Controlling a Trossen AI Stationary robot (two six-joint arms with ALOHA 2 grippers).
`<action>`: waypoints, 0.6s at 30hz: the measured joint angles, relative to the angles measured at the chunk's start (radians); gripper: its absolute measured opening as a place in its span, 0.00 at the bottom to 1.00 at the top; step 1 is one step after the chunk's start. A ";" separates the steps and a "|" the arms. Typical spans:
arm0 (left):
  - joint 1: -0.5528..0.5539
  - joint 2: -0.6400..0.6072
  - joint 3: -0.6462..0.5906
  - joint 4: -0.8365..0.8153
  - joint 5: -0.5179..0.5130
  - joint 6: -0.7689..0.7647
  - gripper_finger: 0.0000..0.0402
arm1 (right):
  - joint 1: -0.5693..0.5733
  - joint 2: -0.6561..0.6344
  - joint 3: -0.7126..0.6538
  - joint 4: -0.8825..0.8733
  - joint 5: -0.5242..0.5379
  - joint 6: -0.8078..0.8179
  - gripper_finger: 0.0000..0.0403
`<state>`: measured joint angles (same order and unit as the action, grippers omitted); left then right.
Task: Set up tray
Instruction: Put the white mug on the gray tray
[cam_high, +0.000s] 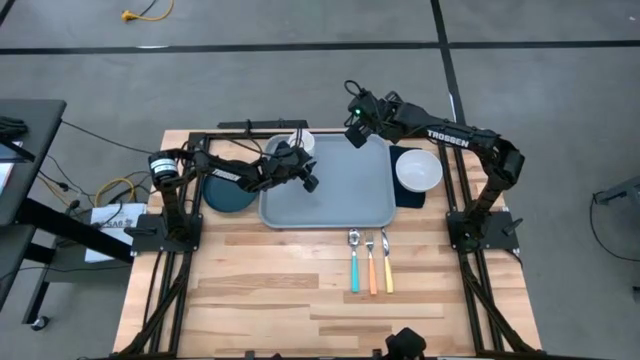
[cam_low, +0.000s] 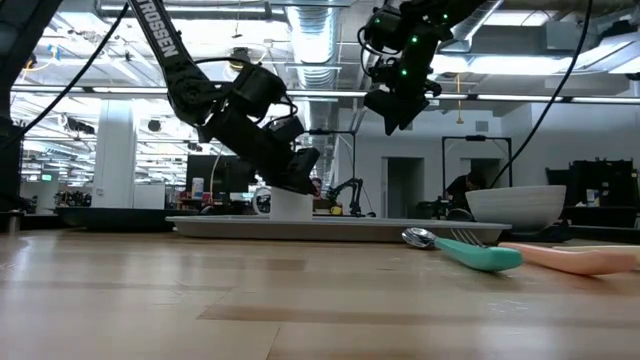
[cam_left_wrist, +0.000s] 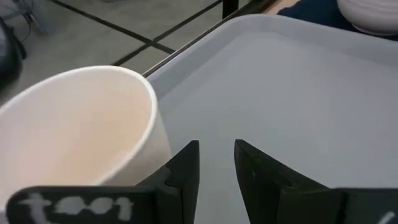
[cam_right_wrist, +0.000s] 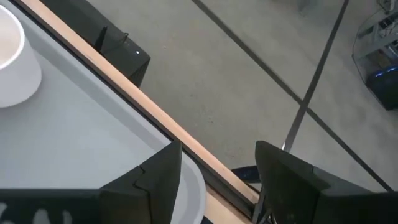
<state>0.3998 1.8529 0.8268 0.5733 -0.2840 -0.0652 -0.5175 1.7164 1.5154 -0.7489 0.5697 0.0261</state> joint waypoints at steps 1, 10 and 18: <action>-0.001 -0.001 0.000 0.000 0.000 0.012 0.23 | -0.002 0.000 0.000 0.001 0.000 0.000 0.50; -0.011 -0.126 0.000 -0.142 -0.031 0.130 0.23 | -0.047 0.069 -0.006 0.084 -0.253 -0.079 0.50; 0.028 -0.406 -0.111 -0.241 0.132 0.124 0.23 | -0.084 0.262 -0.004 0.245 -0.363 -0.064 0.50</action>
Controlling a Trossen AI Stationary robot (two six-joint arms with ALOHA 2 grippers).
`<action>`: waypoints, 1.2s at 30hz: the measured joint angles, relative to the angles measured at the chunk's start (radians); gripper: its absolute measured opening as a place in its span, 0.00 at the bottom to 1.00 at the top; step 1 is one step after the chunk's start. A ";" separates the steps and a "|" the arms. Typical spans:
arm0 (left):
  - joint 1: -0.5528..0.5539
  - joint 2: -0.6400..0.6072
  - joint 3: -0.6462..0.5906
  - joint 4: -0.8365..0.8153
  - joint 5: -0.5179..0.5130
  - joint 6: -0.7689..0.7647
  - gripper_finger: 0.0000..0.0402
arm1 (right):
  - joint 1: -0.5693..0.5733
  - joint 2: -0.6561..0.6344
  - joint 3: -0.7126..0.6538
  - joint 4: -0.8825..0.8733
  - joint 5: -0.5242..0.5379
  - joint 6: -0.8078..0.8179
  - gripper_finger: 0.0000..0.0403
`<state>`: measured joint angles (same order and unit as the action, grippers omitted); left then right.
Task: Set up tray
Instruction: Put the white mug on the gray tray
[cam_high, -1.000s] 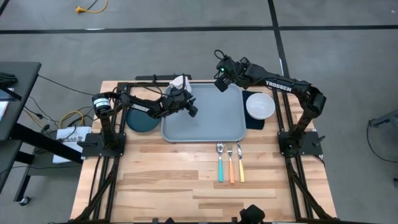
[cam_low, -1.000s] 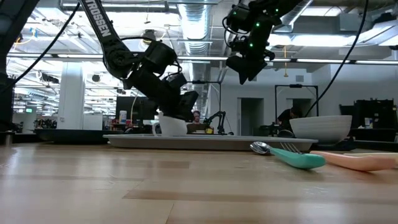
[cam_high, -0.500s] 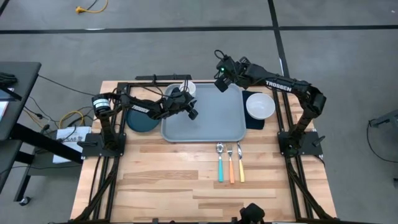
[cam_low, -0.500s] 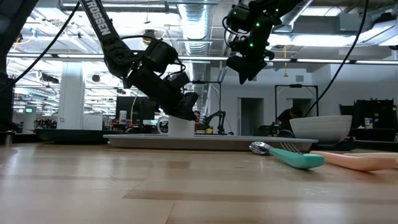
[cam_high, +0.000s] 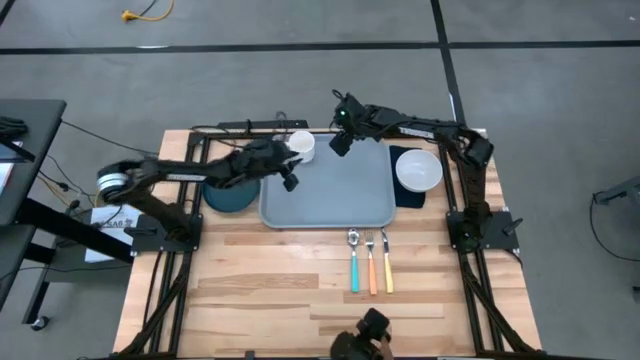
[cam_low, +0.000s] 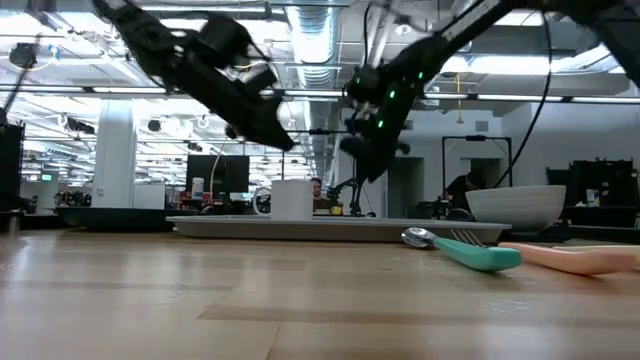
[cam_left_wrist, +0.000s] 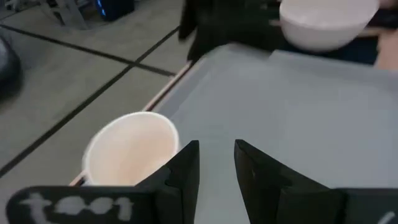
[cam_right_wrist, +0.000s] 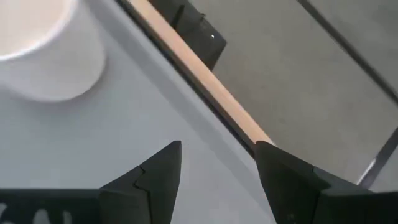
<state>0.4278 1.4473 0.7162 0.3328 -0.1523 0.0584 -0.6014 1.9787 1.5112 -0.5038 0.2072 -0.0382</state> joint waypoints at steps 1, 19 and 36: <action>0.009 -0.041 -0.022 0.000 0.016 -0.012 0.23 | -0.001 0.020 0.003 0.023 0.001 0.012 0.50; 0.052 -0.382 -0.183 0.007 0.106 -0.022 0.23 | 0.049 0.187 0.172 0.032 0.067 0.098 0.44; 0.052 -0.382 -0.183 -0.018 0.210 -0.001 0.23 | 0.080 0.187 0.173 0.068 -0.059 -0.317 0.30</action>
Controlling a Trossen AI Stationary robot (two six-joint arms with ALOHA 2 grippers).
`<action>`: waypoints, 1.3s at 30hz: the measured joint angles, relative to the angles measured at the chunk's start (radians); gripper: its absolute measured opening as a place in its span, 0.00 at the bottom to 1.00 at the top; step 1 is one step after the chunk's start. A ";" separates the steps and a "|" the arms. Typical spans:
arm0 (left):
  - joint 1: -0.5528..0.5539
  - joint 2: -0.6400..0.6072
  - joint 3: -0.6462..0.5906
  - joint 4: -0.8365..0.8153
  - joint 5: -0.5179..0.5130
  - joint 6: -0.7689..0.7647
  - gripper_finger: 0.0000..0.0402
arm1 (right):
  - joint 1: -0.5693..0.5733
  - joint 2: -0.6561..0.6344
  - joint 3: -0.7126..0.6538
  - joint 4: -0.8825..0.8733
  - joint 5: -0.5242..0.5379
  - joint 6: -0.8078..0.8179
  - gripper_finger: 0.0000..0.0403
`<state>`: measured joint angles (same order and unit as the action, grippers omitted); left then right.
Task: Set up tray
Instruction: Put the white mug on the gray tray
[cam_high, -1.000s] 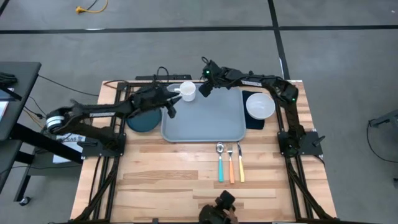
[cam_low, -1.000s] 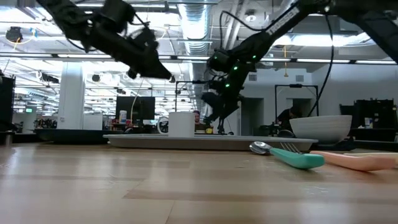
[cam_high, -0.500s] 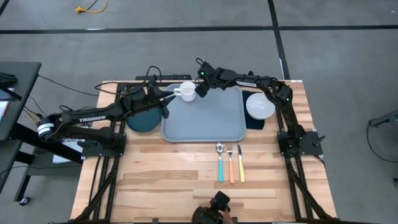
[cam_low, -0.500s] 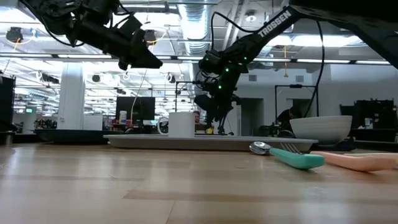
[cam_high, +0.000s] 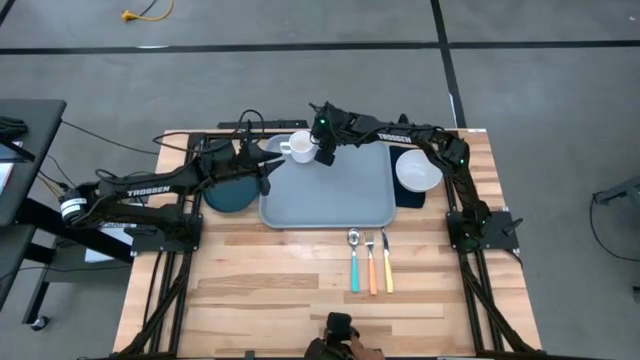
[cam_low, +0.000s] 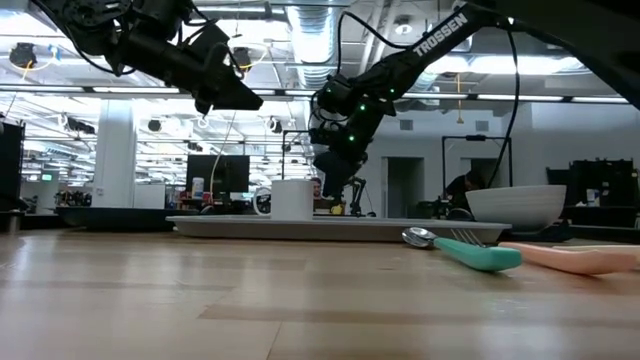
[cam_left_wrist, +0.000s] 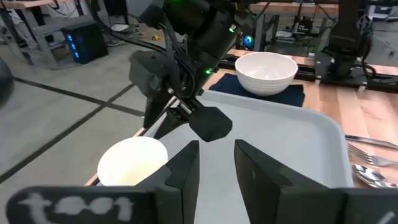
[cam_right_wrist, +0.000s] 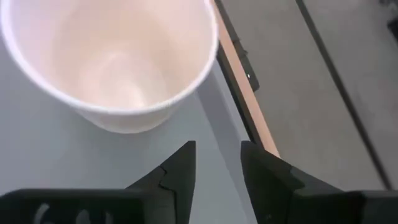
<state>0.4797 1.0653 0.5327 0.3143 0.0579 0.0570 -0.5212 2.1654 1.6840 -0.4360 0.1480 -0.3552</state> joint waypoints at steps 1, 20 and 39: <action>0.000 0.000 0.000 -0.002 0.008 0.000 0.23 | 0.003 0.000 0.000 0.001 -0.001 -0.023 0.29; 0.000 0.000 0.000 -0.006 0.016 -0.003 0.23 | 0.045 0.000 0.033 0.045 -0.103 -0.281 0.22; 0.000 0.000 0.000 -0.012 0.016 -0.004 0.23 | 0.114 -0.001 0.058 0.057 -0.120 -0.236 0.17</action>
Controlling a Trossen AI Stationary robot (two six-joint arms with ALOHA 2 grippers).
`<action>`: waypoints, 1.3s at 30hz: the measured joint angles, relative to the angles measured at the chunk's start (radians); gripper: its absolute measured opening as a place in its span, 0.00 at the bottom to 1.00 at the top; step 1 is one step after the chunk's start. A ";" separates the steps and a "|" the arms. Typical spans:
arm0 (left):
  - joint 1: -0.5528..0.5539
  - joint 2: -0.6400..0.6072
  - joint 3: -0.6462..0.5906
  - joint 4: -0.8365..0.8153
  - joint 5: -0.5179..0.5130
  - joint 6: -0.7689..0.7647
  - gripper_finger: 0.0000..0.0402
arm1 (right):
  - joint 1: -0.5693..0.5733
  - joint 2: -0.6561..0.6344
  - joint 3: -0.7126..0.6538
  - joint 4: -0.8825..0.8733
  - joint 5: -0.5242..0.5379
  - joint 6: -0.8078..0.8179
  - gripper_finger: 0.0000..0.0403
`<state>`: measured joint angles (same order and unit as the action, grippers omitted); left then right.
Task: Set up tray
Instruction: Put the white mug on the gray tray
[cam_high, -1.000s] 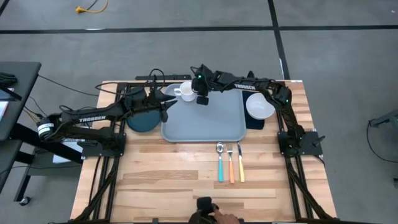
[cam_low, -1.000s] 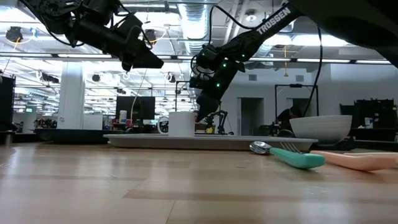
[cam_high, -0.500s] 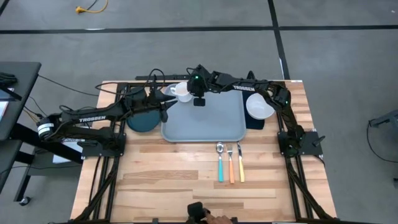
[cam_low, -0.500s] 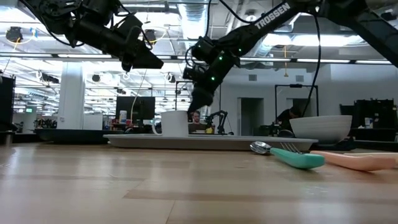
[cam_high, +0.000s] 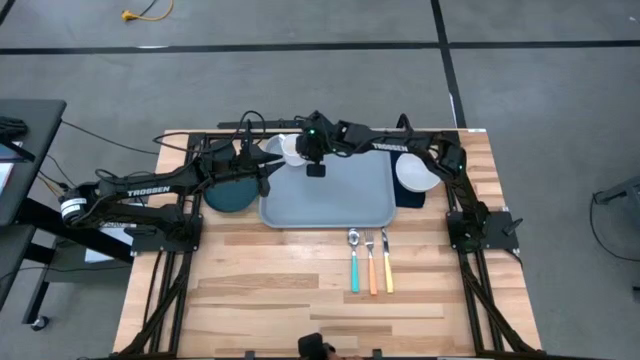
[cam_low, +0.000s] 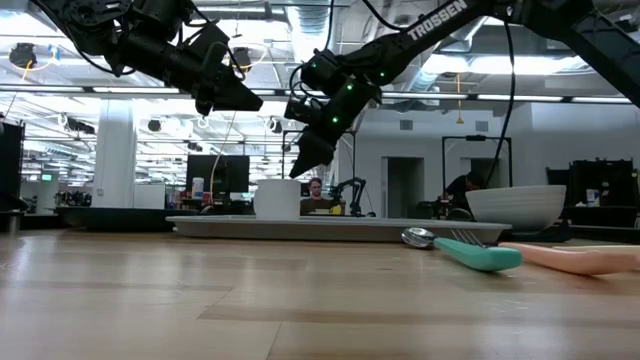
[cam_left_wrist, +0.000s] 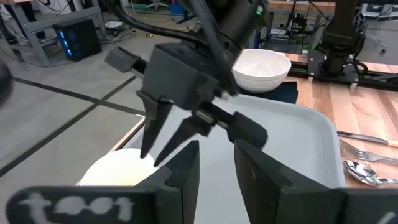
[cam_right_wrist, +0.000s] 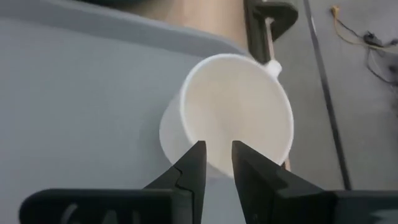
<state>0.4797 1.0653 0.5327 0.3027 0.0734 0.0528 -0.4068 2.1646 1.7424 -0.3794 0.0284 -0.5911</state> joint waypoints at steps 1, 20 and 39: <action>0.000 0.000 0.000 -0.001 0.000 0.000 0.23 | 0.005 -0.004 0.000 -0.011 0.037 0.000 0.17; 0.000 0.011 0.001 0.006 0.002 0.034 0.23 | 0.012 -0.008 -0.001 -0.261 0.312 0.223 0.17; 0.007 0.414 0.219 -0.001 0.017 0.008 0.23 | -0.081 -0.126 -0.001 -0.473 0.371 0.286 0.18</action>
<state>0.4865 1.4790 0.7515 0.3012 0.0907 0.0604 -0.4875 2.0387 1.7416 -0.8527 0.3994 -0.3055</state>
